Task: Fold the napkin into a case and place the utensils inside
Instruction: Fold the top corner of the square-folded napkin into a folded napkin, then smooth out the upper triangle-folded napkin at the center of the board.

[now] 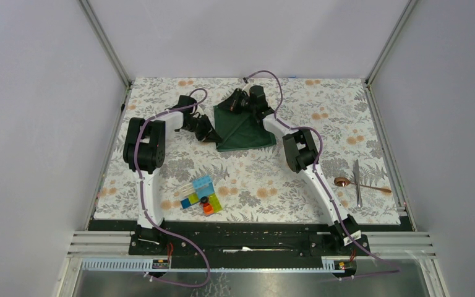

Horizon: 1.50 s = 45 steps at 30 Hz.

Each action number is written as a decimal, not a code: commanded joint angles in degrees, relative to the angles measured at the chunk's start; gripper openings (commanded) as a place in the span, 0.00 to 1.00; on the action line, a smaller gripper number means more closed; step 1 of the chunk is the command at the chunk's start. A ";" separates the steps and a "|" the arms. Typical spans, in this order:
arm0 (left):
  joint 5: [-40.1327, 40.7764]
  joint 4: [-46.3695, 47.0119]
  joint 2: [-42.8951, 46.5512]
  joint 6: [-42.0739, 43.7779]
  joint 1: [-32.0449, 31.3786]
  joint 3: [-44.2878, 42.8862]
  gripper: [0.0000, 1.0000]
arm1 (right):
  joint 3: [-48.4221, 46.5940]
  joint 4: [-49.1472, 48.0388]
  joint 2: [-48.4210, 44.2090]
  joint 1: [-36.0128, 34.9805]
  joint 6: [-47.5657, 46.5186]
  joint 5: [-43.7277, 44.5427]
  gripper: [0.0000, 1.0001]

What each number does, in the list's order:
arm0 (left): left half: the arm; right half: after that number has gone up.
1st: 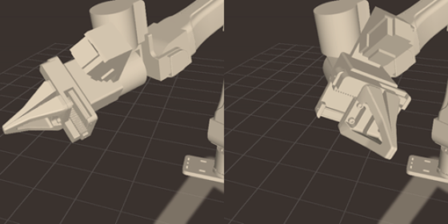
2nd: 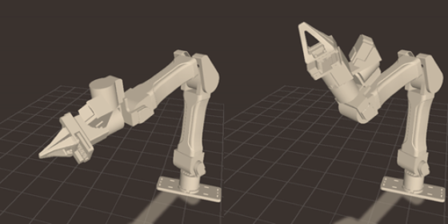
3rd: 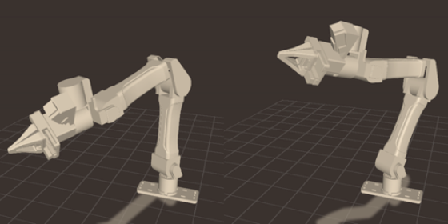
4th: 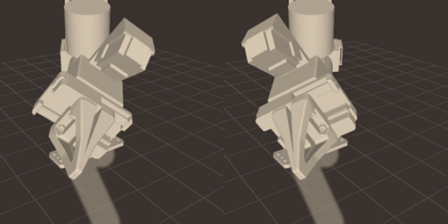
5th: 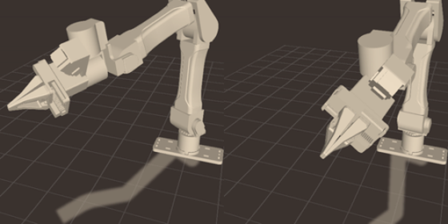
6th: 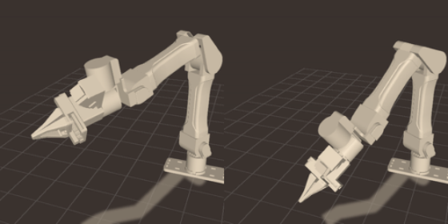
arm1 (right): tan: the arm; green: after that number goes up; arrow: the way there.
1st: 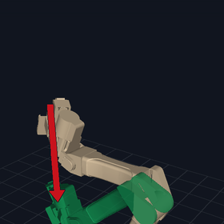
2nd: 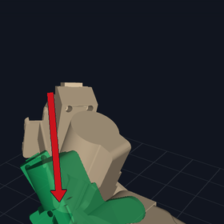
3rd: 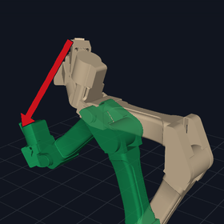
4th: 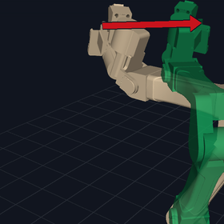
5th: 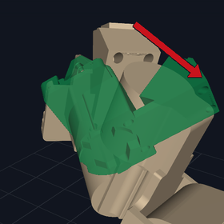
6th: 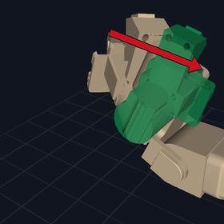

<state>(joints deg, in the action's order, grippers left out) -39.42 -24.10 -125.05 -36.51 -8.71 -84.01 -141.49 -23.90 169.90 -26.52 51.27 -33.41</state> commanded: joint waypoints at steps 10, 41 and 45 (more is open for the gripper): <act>2.43 -0.26 -1.13 1.44 0.56 1.89 0.12 | 2.75 10.27 -16.89 1.75 -7.79 -0.25 0.71; 3.40 0.99 -0.04 0.43 -0.56 5.02 0.09 | 36.68 -8.59 -22.23 2.99 3.36 -17.23 0.79; 3.51 0.52 0.10 0.55 -0.60 5.17 0.08 | 37.25 -8.63 -21.66 4.41 3.37 -15.48 0.80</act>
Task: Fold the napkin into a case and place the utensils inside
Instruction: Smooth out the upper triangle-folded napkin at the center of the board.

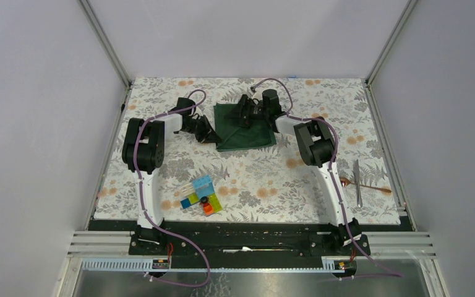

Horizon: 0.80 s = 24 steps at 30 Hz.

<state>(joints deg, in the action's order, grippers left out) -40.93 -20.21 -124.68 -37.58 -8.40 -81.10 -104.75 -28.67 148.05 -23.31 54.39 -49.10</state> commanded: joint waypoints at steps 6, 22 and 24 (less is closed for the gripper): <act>5.43 -3.97 0.14 1.77 -0.91 2.35 0.08 | -0.29 -1.08 0.63 4.25 -1.75 2.11 0.82; 5.05 -4.39 -0.39 2.04 -1.00 2.00 0.07 | -16.62 7.23 9.45 11.87 -2.98 4.57 0.84; 5.07 -4.48 -0.39 2.06 -1.00 2.00 0.07 | -17.88 7.75 10.08 12.72 -2.83 5.37 0.84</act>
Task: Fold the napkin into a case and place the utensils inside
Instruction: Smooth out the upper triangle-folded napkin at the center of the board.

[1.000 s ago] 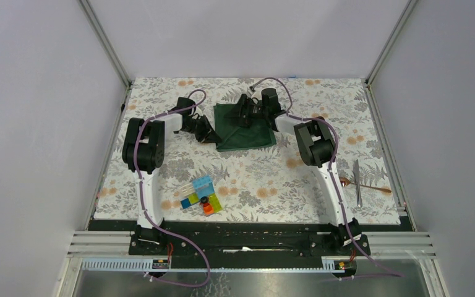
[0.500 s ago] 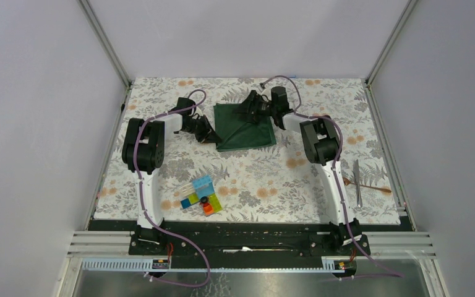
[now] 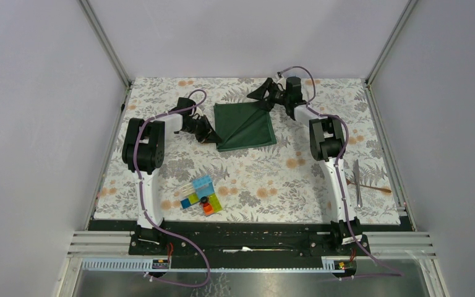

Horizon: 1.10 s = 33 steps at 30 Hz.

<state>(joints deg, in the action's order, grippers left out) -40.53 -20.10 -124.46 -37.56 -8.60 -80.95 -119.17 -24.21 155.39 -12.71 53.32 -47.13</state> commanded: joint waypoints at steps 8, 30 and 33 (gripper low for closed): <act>4.38 -4.57 -0.70 2.10 -0.85 1.77 0.07 | -5.62 12.03 2.53 4.42 -1.44 11.86 0.84; -0.93 -5.97 5.53 -1.48 -0.08 -17.06 0.39 | 25.25 16.50 -31.25 5.14 -12.44 9.31 0.88; -1.37 -3.38 -1.23 -3.02 0.01 -25.21 0.24 | 35.95 6.82 -35.02 3.59 -5.78 4.85 0.87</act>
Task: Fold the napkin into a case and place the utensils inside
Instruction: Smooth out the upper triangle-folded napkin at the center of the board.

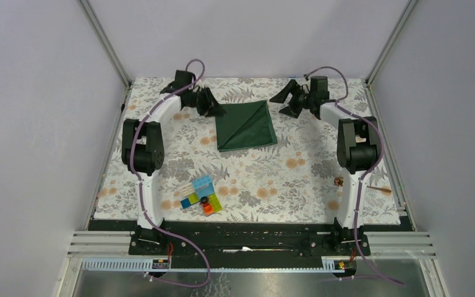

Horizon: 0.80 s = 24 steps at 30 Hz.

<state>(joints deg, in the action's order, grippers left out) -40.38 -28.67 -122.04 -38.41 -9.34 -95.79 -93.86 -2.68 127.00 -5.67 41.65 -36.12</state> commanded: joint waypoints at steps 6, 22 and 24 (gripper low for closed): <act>-1.41 12.56 -14.96 -5.09 0.90 -20.31 0.09 | 21.27 -27.22 -8.96 -8.21 13.08 -10.38 0.83; 4.43 15.62 -22.65 -4.00 2.43 -19.86 0.00 | 22.50 -14.73 -5.47 -12.34 2.02 -2.24 0.52; 2.91 14.84 -21.44 -4.73 2.31 -19.20 0.06 | 22.48 -10.94 -6.22 -12.32 -0.14 1.91 0.52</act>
<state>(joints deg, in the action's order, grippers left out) -37.74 -14.17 -146.45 -43.55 -7.40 -116.09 -71.16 -20.99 121.14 -18.22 47.64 -41.67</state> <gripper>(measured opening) 0.017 0.523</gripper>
